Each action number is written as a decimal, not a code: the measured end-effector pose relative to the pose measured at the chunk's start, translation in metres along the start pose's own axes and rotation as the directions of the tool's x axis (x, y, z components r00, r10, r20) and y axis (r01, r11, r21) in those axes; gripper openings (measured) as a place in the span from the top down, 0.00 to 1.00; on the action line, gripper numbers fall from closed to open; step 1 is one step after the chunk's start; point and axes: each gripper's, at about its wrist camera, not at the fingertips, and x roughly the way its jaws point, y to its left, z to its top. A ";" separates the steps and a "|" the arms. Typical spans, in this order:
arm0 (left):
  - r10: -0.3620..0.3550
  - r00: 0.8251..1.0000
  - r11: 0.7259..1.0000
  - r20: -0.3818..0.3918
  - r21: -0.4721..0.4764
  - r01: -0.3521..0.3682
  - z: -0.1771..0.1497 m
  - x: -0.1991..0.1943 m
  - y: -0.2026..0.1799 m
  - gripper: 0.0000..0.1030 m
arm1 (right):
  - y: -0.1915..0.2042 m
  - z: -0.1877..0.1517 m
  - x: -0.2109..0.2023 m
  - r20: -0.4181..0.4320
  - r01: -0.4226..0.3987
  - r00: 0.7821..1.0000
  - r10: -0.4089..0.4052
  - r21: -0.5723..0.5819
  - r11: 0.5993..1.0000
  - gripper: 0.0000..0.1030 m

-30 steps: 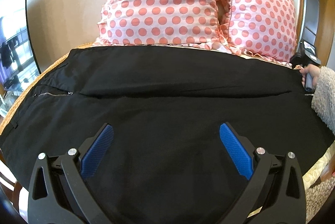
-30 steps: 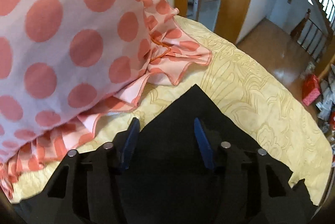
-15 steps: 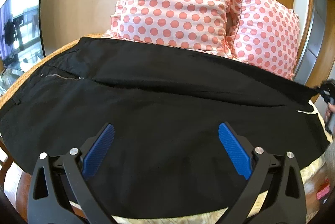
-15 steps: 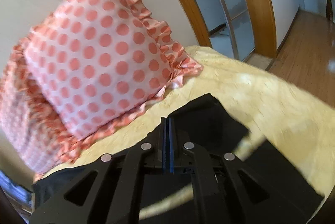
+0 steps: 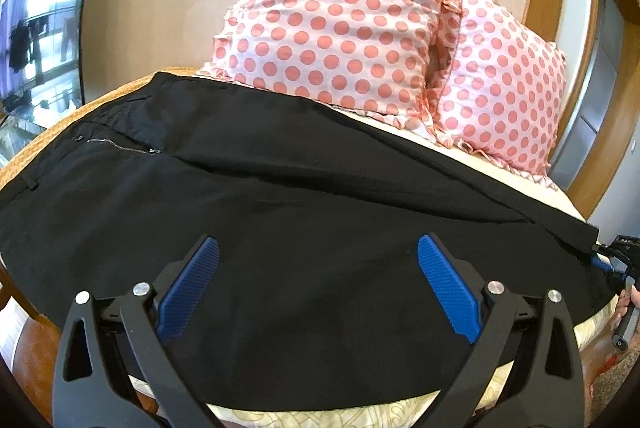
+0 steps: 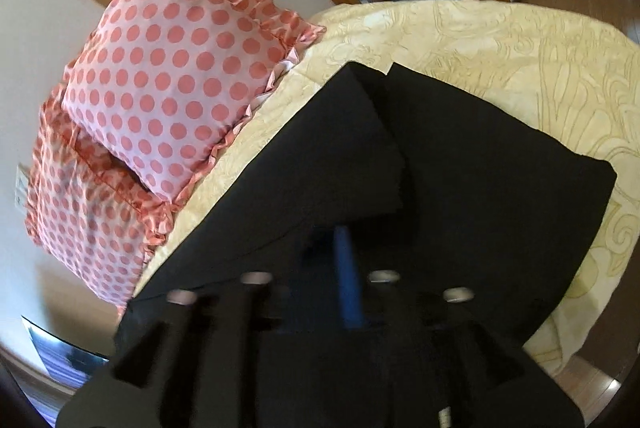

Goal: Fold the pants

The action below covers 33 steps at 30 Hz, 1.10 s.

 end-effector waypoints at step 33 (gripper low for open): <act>-0.008 0.931 0.941 -0.365 -0.319 -0.117 0.174 0.244 0.067 0.58 | -0.008 0.022 -0.037 0.197 -0.140 0.969 0.147 -0.045 0.989 0.97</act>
